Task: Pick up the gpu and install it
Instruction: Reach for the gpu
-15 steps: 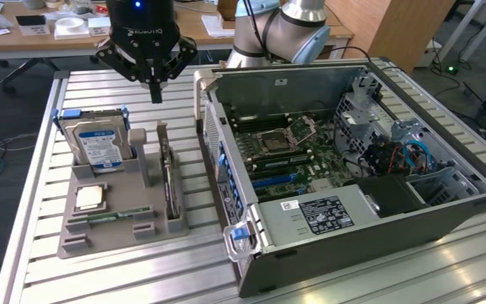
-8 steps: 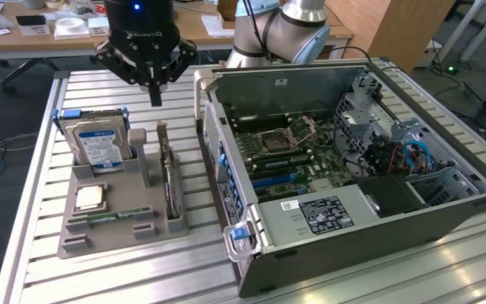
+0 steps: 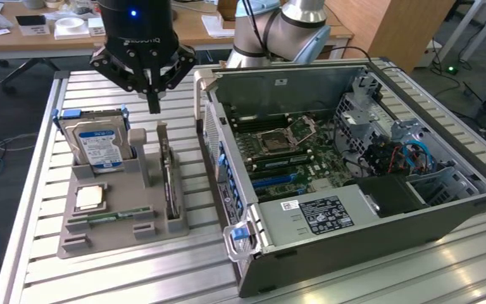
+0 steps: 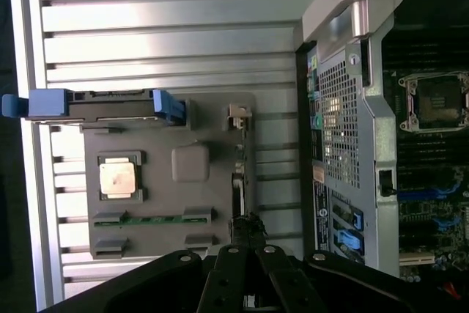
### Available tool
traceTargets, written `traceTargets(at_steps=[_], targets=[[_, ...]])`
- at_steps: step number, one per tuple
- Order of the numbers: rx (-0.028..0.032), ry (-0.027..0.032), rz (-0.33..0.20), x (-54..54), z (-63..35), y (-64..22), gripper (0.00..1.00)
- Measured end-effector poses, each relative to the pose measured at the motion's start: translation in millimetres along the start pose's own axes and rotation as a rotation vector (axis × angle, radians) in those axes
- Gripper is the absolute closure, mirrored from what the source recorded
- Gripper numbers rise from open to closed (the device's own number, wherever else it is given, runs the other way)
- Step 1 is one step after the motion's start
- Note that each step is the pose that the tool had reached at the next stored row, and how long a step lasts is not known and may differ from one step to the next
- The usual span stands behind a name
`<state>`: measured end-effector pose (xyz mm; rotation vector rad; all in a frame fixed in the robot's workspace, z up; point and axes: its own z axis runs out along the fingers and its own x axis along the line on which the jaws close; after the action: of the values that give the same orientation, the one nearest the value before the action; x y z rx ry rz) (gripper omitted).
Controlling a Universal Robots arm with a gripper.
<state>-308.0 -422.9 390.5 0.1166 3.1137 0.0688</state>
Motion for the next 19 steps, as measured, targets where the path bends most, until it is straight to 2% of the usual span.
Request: traceTargets(at_steps=[9, 19], targets=[[0.0000, 0.0000, 0.000, 1.3, -0.8, -17.3, 0.89], [0.0000, 0.0000, 0.000, 2.3, -1.5, -32.3, 0.89]])
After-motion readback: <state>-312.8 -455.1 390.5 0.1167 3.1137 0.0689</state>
